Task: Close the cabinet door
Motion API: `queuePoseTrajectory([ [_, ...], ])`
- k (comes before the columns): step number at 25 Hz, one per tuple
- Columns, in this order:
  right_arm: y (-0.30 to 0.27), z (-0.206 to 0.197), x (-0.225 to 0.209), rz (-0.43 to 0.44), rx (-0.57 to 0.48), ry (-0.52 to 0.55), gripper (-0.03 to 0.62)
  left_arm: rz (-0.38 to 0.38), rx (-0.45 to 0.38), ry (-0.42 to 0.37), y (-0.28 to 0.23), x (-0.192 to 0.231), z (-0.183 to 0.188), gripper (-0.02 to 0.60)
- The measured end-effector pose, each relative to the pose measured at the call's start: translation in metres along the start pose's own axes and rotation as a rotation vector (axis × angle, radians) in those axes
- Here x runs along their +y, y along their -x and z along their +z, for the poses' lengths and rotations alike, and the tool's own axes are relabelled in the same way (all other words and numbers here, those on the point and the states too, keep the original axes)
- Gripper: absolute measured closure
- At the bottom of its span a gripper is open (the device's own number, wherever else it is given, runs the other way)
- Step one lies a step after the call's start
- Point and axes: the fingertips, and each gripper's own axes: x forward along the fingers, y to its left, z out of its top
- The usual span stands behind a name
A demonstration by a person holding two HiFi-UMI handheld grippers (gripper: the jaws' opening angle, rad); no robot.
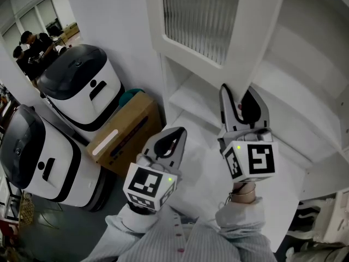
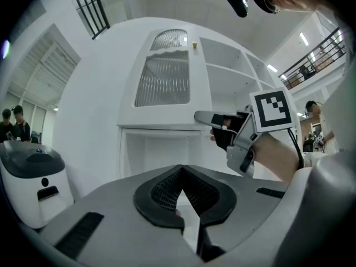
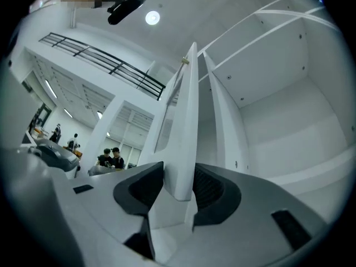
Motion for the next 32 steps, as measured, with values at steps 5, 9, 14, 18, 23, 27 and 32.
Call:
queuePoseTrajectory([
  [5, -0.001, -0.001, -0.011, -0.069, 0.019, 0.068, 0.426, -0.007, -0.002, -0.001, 0.002, -0.002, 0.0, 0.571],
  [9, -0.002, -0.004, -0.02, -0.113, 0.033, 0.064, 0.4, -0.012, -0.002, -0.002, 0.002, -0.002, -0.001, 0.571],
  [14, -0.003, -0.006, -0.03, -0.174, 0.038, 0.078, 0.368, -0.007, -0.002, 0.001, 0.004, 0.004, -0.002, 0.572],
  [18, -0.005, -0.007, -0.036, -0.188, 0.041, 0.068, 0.365, -0.005, -0.003, 0.004, 0.004, 0.006, -0.002, 0.571],
  [23, -0.009, -0.011, -0.044, -0.202, 0.051, 0.062, 0.362, -0.014, 0.005, 0.005, -0.001, 0.005, -0.005, 0.572],
  [27, -0.013, -0.014, -0.048, -0.198, 0.057, 0.048, 0.362, -0.025, 0.01, 0.004, -0.005, 0.003, -0.006, 0.571],
  [32, -0.016, -0.015, -0.052, -0.213, 0.064, 0.067, 0.364, -0.029, 0.012, 0.002, -0.008, 0.003, -0.007, 0.572],
])
